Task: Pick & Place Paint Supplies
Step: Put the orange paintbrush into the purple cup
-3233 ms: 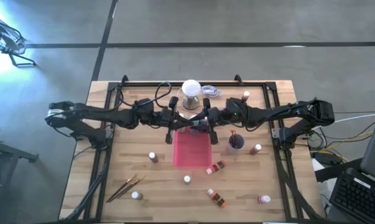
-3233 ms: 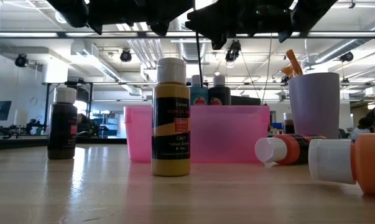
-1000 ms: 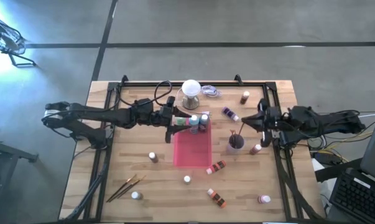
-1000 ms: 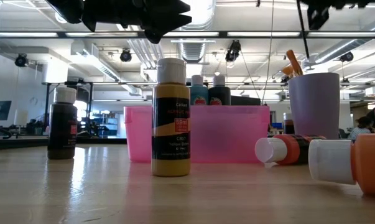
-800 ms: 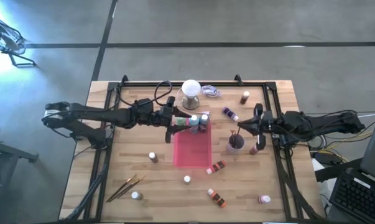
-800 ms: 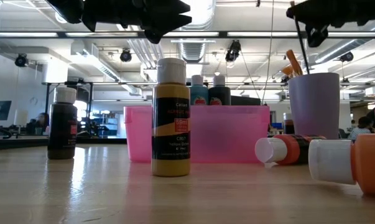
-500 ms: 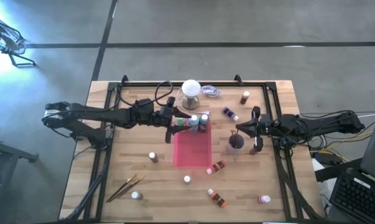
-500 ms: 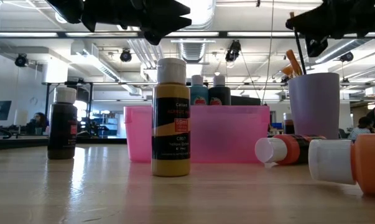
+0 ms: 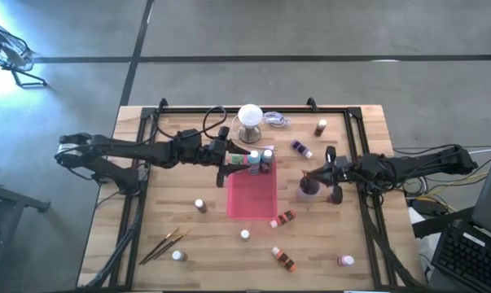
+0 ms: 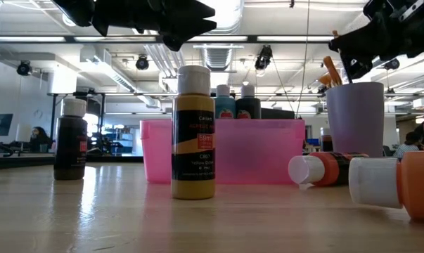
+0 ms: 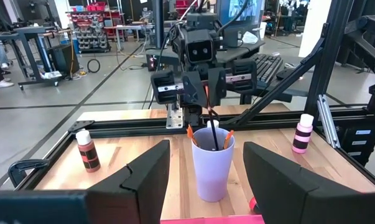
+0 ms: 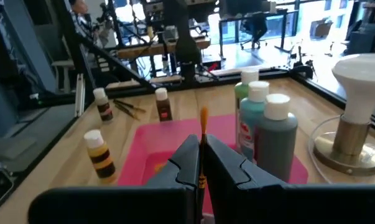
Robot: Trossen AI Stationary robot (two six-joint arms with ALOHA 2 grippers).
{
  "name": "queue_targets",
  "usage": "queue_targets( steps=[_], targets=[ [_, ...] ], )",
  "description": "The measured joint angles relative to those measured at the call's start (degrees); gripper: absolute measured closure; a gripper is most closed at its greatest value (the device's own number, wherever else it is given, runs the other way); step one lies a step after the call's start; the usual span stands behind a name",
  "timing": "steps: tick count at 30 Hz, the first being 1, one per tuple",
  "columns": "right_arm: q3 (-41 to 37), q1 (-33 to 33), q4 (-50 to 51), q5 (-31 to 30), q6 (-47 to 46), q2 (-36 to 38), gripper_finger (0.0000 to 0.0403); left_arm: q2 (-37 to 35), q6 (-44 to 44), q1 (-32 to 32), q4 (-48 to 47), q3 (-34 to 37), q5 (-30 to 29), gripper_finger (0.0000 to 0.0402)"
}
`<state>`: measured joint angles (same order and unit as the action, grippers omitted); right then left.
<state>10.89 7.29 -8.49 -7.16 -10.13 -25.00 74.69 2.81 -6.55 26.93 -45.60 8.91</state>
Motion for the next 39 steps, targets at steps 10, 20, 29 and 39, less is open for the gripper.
queue_targets(
  steps=[10, 20, 29, 39],
  targets=[
    [-2.1, 0.0, 0.6, 0.8, 0.0, -0.3, 0.0392, 0.0, 0.0, 0.0, 0.0, 0.0, 0.0, 0.0193],
    [-4.0, 0.0, 0.6, 0.8, -0.2, -0.3, 0.0392, 0.0, 0.0, 0.0, 0.0, 0.0, 0.0, 0.0193],
    [-4.6, 0.0, 1.6, 0.6, -1.2, -0.3, 0.0391, 0.0, 0.0, 0.0, 0.0, 0.0, 0.0, 0.0193],
    [-4.6, -0.1, 3.8, -0.9, -1.6, -0.3, 0.0385, 0.0, 0.0, 0.0, 0.0, 0.0, 0.0, 0.0193]
  ],
)
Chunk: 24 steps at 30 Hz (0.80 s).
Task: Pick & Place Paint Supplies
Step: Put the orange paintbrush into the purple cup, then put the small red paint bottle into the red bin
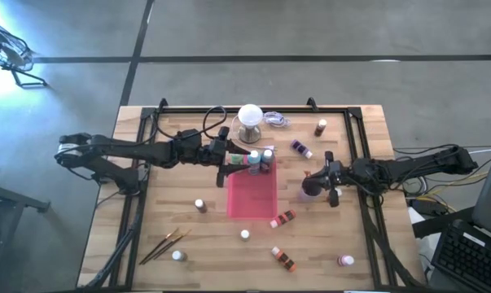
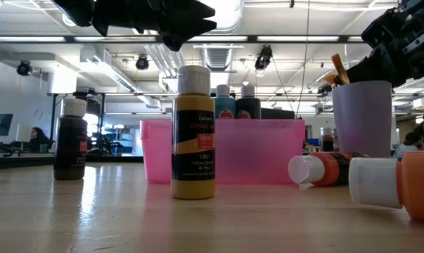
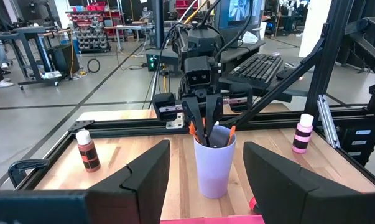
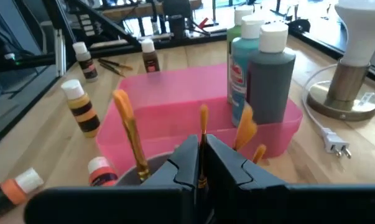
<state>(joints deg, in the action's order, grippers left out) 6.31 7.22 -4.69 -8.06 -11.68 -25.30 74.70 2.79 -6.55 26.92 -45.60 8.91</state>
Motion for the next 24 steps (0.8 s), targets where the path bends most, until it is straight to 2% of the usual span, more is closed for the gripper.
queue_targets(
  steps=[13, 20, 24],
  targets=[
    [2.4, 0.0, -0.3, -2.4, -0.2, 0.1, 0.0259, 0.0, 0.0, 0.0, 0.0, 0.0, 0.0, 0.0193],
    [6.5, 0.0, 0.0, -2.4, 0.4, 0.0, 0.0218, 0.0, 0.0, 0.0, 0.0, 0.0, 0.0, 0.0193],
    [10.3, 0.0, 0.0, -2.5, 3.9, 0.0, 0.0205, 0.0, 0.0, 0.0, -0.4, 0.0, 0.0, 0.0193]
  ],
)
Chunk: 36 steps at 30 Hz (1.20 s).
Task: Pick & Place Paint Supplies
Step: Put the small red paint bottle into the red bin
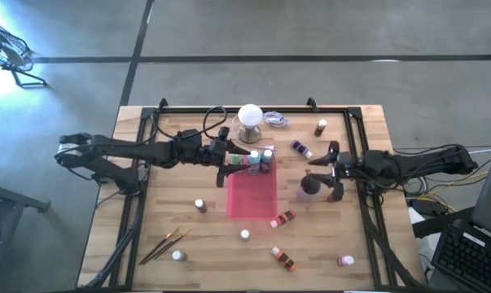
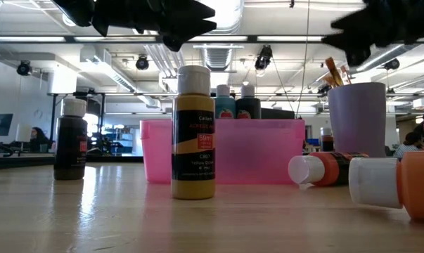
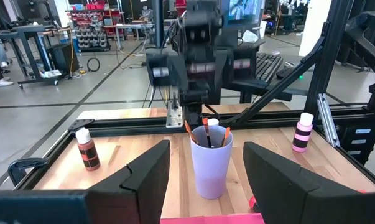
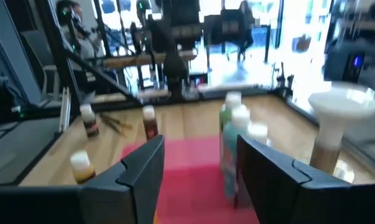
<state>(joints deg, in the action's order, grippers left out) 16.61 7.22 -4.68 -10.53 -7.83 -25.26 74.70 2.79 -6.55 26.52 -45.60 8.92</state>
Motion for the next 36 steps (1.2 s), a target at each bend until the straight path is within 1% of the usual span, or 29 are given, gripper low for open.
queue_targets(
  steps=[4, 7, 10, 12, 15, 18, 20, 22, 23, 27, 29, 31, 36],
  targets=[
    [4.2, 0.0, 0.0, -0.1, 4.2, 0.0, 0.0203, 0.0, 0.0, 0.0, -0.1, 0.0, 0.0, 0.0193],
    [7.1, 0.0, 0.1, -0.2, 7.9, 0.0, 0.021, 0.0, 0.0, 0.0, -0.1, 0.0, 0.0, 0.0193],
    [9.7, 0.0, 0.1, -3.4, 10.6, 0.0, 0.0223, 0.0, 0.0, 0.0, -0.1, 0.0, 0.0, 0.0193],
    [11.2, 0.0, 0.2, -7.7, 12.4, 0.0, 0.0232, 0.0, 0.0, 0.0, -0.1, 0.0, 0.0, 0.0193],
    [13.1, 0.0, 0.2, -16.1, 16.4, 0.0, 0.0247, 0.0, 0.0, 0.0, -0.1, 0.0, 0.0, 0.0193],
    [14.4, 0.0, 0.6, -26.8, 19.2, -0.5, 0.0262, 0.0, 0.0, 0.0, -0.1, 0.0, 0.0, 0.0193],
    [15.6, 0.0, 4.0, -34.0, 19.6, -0.9, 0.0272, 0.0, 0.0, 0.0, -0.1, 0.0, 0.0, 0.0193],
    [17.3, 0.0, 11.5, -38.9, 17.2, -1.4, 0.0281, 0.0, 0.0, 0.0, -0.1, 0.0, 0.0, 0.0193],
    [18.4, 0.0, 16.3, -39.9, 14.3, -1.7, 0.0285, 0.0, 0.0, 0.0, -0.1, 0.0, 0.0, 0.0193],
    [22.8, 0.0, 36.9, -40.1, -0.5, -3.5, 0.0301, 0.0, 0.0, 0.0, -0.2, 0.0, 0.0, 0.0193],
    [24.0, 0.0, 44.1, -40.8, -5.9, -4.5, 0.0306, 0.0, 0.0, 0.0, -0.2, 0.0, 0.0, 0.0193],
    [24.4, -0.4, 46.5, -41.8, -8.5, -5.1, 0.031, 0.0, 0.0, 0.0, -0.2, 0.0, 0.0, 0.0193],
    [24.4, -3.9, 46.5, -41.5, -8.7, -6.3, 0.0317, 0.0, 0.0, 0.0, -0.7, 0.0, 0.0, 0.0193]
  ],
)
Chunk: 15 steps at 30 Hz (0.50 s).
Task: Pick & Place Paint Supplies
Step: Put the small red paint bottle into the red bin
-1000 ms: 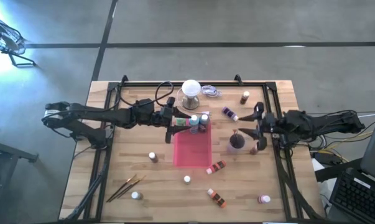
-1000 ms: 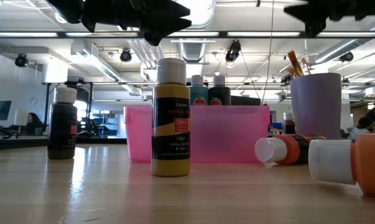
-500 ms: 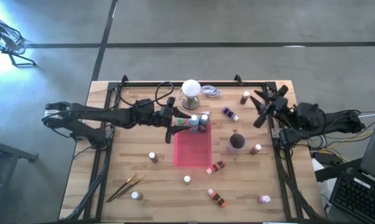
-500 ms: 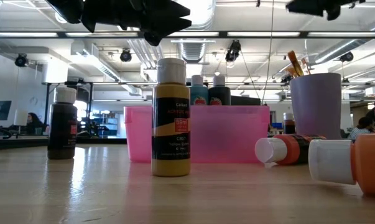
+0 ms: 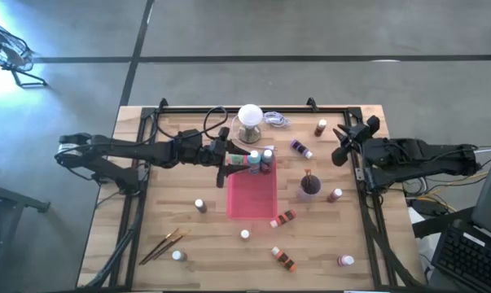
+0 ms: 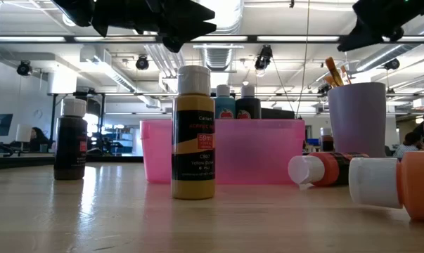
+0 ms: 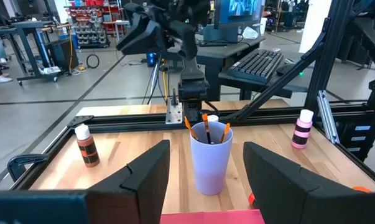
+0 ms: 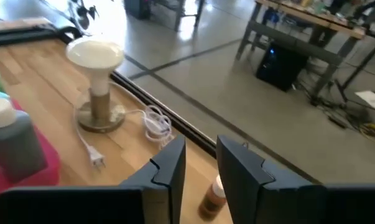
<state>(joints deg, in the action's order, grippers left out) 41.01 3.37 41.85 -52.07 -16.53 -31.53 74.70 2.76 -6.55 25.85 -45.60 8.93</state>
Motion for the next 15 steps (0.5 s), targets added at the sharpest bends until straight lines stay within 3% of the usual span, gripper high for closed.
queue_targets(
  steps=[7, 13, 15],
  targets=[
    [-0.1, -10.1, -0.1, 9.0, 1.4, -4.6, 0.0313, 0.0, 0.0, 0.0, 0.0, 0.0, 0.0, 0.0193],
    [-0.2, -23.6, -0.8, 16.5, 6.7, -10.1, 0.0286, 0.0, 0.0, 0.0, 0.0, 0.0, 0.0, 0.0193],
    [-0.2, -29.1, -2.1, 21.8, 8.9, -11.7, 0.0276, 0.0, 0.0, 0.0, 0.0, 0.0, 0.0, 0.0193]
  ],
)
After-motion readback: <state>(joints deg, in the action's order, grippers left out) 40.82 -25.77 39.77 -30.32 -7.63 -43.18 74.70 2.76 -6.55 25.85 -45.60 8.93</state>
